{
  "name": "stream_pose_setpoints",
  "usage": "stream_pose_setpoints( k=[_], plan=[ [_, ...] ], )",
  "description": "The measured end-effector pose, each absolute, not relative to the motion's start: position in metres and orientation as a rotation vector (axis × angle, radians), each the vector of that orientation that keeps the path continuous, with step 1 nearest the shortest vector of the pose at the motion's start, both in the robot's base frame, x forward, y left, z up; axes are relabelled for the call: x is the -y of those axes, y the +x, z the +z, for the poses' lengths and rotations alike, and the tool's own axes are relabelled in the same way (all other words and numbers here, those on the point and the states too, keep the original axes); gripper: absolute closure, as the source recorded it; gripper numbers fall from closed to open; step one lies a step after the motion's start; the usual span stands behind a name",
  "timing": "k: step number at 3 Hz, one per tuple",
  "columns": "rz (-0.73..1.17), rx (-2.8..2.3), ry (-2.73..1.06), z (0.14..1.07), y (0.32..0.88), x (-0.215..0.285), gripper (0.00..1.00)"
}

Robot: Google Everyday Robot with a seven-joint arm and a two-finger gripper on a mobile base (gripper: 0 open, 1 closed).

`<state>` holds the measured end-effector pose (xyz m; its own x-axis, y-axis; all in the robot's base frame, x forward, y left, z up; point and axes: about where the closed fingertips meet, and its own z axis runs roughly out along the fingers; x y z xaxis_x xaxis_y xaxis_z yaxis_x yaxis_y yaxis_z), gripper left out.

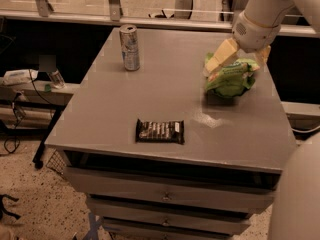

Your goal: Move green rice chip bag near rxbar chocolate

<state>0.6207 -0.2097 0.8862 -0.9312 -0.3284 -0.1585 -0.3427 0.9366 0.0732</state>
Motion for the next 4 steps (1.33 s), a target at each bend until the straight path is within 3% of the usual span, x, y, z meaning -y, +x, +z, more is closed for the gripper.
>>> stream_pose_setpoints(
  k=[1, 2, 4],
  plan=[
    [0.135, -3.007, -0.401, 0.867, 0.634, 0.210, 0.00],
    [0.116, -3.035, -0.322, 0.856, 0.641, 0.210, 0.18],
    [0.096, -2.988, -0.356, 0.872, 0.635, 0.188, 0.65]
  ],
)
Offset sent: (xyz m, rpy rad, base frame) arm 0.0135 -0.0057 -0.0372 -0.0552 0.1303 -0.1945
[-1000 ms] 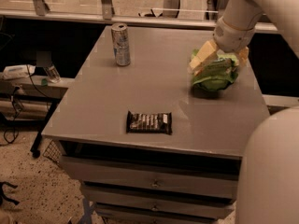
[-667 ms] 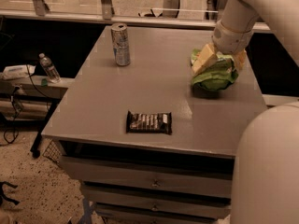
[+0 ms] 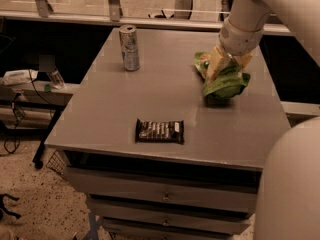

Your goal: Move green rice chip bag near rxbar chocolate

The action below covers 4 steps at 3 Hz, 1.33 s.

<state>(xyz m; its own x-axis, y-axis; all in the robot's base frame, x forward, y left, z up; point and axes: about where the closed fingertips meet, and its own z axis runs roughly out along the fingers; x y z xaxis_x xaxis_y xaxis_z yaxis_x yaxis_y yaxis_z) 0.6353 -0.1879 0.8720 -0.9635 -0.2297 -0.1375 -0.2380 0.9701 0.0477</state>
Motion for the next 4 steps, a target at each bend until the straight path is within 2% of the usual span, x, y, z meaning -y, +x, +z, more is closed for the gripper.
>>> stream_pose_setpoints(
  k=[1, 2, 4],
  plan=[
    [0.123, -2.913, -0.413, 0.900, 0.619, 0.167, 0.87],
    [0.125, -2.899, -0.416, 0.904, 0.619, 0.165, 1.00],
    [0.125, -2.937, -0.364, 0.898, 0.618, 0.153, 1.00]
  ],
)
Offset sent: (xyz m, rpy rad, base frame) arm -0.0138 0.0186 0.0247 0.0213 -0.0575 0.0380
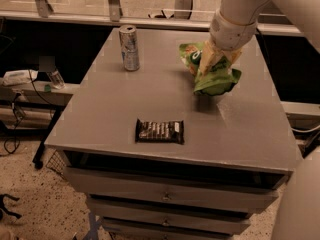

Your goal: Move green rice chip bag near rxbar chocolate

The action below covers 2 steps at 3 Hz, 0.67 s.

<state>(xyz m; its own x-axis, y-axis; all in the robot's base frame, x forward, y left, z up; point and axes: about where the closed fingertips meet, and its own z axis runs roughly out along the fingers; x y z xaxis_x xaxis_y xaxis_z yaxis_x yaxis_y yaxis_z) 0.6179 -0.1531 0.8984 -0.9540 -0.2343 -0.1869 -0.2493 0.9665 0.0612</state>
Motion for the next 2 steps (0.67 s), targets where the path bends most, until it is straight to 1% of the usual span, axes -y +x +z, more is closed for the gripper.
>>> stream_pose_setpoints(
  k=[2],
  plan=[
    [0.141, -2.990, -0.354, 0.911, 0.579, 0.108, 1.00]
  ],
)
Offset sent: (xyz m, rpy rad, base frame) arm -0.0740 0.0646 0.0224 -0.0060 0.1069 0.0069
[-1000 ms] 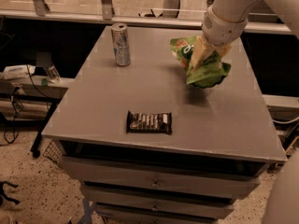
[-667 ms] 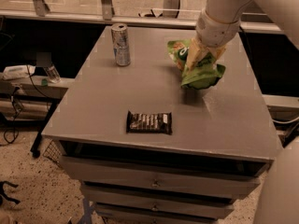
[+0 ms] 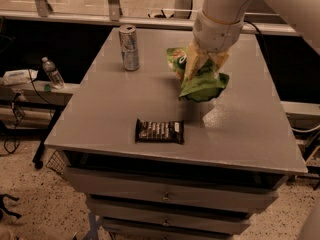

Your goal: Move green rice chip bag near rxbar chocolate

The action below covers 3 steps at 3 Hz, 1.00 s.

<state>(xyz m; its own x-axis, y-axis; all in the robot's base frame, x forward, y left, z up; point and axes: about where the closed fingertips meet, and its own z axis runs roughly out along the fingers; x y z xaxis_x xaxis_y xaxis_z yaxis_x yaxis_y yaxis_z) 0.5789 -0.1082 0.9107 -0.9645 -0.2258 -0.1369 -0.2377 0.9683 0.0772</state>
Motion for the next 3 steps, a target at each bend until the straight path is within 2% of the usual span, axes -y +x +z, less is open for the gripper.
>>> stream_pose_setpoints(
  k=[3],
  plan=[
    [0.309, -3.102, -0.512, 0.887, 0.531, 0.052, 1.00]
  ],
)
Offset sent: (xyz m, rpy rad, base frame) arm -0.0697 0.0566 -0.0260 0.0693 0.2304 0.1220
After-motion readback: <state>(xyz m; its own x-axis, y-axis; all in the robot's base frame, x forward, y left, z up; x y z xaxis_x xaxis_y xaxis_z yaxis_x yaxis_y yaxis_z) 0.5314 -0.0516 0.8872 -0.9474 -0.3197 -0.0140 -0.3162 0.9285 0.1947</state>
